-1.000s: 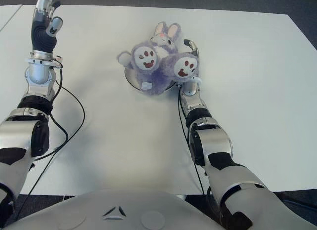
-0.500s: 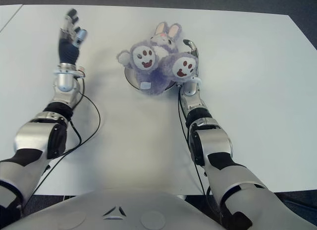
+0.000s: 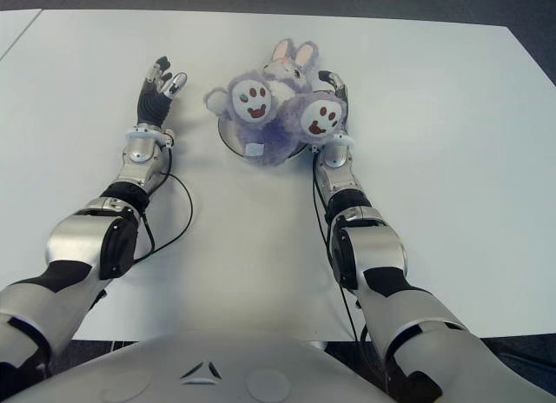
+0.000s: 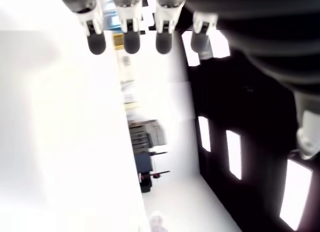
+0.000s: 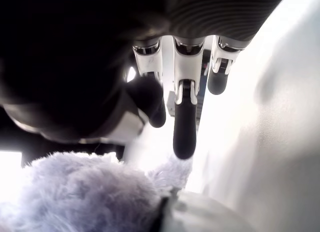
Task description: Put the doll into the plate.
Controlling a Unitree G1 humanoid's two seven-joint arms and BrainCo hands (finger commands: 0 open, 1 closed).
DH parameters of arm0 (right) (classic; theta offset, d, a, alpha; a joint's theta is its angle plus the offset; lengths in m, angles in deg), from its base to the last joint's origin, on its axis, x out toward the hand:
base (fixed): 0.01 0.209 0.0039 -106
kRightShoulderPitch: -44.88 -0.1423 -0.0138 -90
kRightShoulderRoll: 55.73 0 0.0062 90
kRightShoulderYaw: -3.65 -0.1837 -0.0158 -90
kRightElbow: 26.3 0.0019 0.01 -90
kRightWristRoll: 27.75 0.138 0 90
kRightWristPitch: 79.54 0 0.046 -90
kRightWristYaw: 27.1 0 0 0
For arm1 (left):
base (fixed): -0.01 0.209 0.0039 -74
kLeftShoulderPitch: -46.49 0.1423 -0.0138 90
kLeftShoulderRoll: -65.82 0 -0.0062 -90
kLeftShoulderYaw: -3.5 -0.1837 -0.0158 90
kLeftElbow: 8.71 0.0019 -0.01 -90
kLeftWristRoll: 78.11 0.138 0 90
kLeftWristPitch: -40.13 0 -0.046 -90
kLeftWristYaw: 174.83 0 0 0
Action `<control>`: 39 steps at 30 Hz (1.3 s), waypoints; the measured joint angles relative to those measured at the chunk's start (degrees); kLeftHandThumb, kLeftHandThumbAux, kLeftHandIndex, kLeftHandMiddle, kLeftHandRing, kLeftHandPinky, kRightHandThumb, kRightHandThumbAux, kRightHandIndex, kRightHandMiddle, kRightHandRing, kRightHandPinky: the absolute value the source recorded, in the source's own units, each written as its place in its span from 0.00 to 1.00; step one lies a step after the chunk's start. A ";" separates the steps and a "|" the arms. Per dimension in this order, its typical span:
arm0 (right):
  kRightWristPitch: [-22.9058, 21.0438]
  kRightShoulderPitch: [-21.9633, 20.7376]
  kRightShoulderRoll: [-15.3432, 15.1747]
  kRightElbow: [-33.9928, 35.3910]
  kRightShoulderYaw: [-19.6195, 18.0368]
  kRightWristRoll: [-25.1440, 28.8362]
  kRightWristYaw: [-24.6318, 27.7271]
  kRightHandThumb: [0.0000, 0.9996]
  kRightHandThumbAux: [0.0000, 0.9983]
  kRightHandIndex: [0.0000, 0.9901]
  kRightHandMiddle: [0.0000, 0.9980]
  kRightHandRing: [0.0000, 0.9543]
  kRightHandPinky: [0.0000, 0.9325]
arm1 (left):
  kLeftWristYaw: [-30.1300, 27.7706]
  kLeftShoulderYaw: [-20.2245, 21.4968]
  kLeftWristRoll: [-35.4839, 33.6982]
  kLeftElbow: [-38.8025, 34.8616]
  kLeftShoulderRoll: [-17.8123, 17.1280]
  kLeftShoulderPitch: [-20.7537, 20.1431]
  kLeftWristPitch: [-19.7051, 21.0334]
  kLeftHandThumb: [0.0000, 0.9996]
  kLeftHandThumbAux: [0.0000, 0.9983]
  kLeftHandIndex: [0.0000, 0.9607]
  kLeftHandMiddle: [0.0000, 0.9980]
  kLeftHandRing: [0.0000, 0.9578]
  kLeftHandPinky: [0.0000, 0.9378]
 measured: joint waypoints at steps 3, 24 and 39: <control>0.23 0.01 0.06 -0.07 -0.48 0.38 0.60 0.63 0.93 0.24 0.23 0.27 0.16 | -1.32 0.67 -0.52 -0.13 0.77 0.01 1.10 0.00 0.49 0.00 0.00 0.00 0.00; 1.59 0.31 0.14 -0.29 -3.86 2.68 3.28 0.51 0.97 0.25 0.25 0.26 0.19 | -5.37 4.75 -3.36 -1.94 3.70 0.89 3.16 0.00 0.49 0.00 0.00 0.00 0.00; 1.86 0.47 0.11 -0.29 -4.56 3.16 3.95 0.56 0.98 0.24 0.25 0.26 0.19 | -5.54 4.67 -3.25 -3.11 4.91 2.28 0.95 0.00 0.45 0.00 0.00 0.00 0.00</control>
